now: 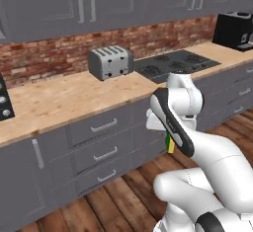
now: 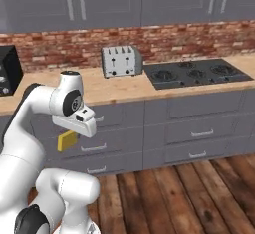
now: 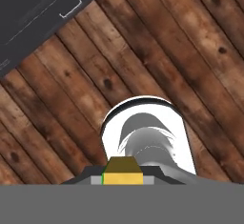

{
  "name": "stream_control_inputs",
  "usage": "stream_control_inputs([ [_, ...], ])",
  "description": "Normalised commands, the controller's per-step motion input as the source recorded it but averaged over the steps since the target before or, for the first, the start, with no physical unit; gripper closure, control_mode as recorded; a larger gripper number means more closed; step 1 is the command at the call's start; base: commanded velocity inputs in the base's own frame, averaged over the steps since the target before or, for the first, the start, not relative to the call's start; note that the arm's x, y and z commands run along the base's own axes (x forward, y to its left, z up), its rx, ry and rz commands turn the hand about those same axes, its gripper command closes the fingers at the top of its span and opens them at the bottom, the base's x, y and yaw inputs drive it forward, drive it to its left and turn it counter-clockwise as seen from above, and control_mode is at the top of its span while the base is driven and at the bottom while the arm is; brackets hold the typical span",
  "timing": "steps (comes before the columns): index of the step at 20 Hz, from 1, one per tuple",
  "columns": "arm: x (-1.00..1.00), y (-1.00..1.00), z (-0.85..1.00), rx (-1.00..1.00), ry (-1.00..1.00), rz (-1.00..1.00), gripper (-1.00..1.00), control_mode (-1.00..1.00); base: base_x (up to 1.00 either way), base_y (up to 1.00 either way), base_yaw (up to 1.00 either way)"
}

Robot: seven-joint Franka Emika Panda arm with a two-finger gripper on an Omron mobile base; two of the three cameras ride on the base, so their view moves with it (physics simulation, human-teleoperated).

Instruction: Pick up the sponge and dish brush from the sink, and place them back in the cabinet, and close the cabinet door.

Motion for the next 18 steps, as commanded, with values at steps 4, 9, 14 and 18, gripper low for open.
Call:
stream_control_inputs([
  [4, 0.00, 0.00, 0.00, 0.00, 0.00, 0.00, 1.00, 1.00, 0.35, 0.16, 0.45],
  [9, 0.00, 0.00, 0.00, 0.00, 0.00, 0.00, 1.00, 1.00, 0.36, 0.16, 0.43],
  [14, 0.00, 0.00, 0.00, 0.00, 0.00, 0.00, 1.00, 1.00, 0.36, 0.19, 0.34],
  [18, 0.00, 0.00, 0.00, 0.00, 0.00, 0.00, 1.00, 1.00, 0.21, 0.14, 0.06],
])
